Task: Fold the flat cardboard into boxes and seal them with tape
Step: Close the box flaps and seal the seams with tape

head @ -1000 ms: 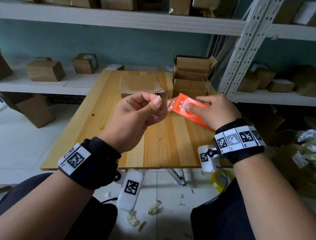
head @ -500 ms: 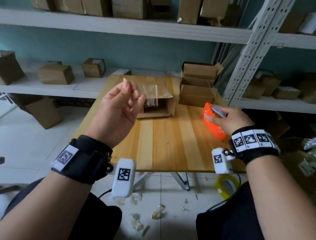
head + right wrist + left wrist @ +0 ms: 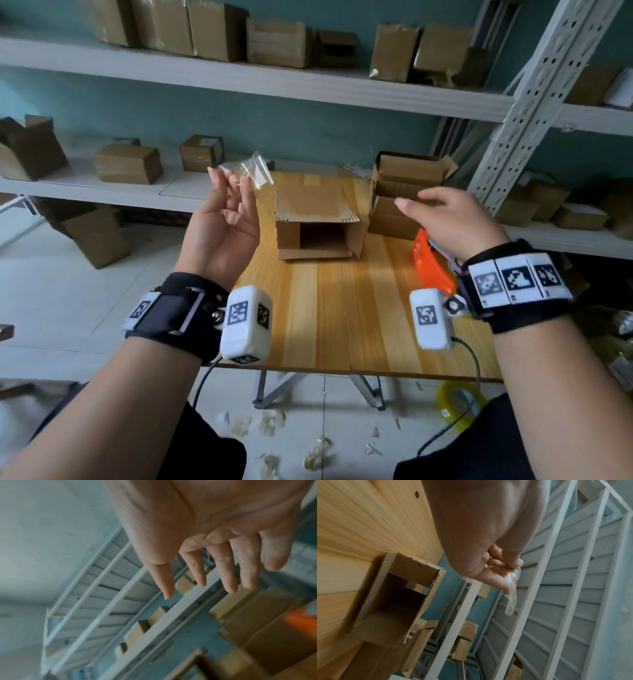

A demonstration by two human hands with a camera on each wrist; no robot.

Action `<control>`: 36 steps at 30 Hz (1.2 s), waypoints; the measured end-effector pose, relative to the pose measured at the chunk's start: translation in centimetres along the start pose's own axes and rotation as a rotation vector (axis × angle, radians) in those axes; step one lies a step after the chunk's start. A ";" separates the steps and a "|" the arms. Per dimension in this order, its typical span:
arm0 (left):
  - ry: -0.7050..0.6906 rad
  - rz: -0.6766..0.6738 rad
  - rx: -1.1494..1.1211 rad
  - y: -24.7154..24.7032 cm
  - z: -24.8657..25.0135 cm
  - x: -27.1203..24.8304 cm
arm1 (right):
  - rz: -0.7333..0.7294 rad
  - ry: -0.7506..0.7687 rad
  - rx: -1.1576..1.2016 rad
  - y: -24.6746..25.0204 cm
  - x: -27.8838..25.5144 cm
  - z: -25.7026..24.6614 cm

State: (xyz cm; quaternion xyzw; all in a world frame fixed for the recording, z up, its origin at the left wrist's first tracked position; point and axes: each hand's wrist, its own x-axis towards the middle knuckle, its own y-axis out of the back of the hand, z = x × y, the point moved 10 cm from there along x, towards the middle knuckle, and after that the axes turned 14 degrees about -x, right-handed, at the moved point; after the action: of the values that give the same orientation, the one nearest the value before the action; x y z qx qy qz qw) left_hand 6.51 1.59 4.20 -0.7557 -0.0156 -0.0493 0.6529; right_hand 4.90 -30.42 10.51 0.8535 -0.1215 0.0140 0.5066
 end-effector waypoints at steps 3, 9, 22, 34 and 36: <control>0.015 0.029 -0.092 0.6 0.6 1.1 | -0.113 -0.010 0.080 -2.8 2.8 -3.5; -0.004 0.079 -0.163 1.4 1.6 2.9 | -0.299 -0.146 0.035 -9.0 7.0 -5.2; -0.016 0.151 -0.160 3.0 1.5 3.9 | -0.272 -0.072 0.154 -11.6 4.1 -1.0; 0.186 0.010 -0.273 0.3 -0.9 2.0 | -0.276 0.200 0.217 -10.6 -1.8 0.0; 0.216 -0.004 -0.236 -0.2 -1.5 1.5 | -0.294 0.207 0.182 -10.8 -1.8 0.7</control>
State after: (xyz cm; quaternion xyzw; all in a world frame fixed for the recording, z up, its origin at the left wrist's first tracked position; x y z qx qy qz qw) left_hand 7.90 0.06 4.73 -0.8174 0.0592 -0.1330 0.5574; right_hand 5.48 -25.77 0.63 0.8982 0.0590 0.0387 0.4339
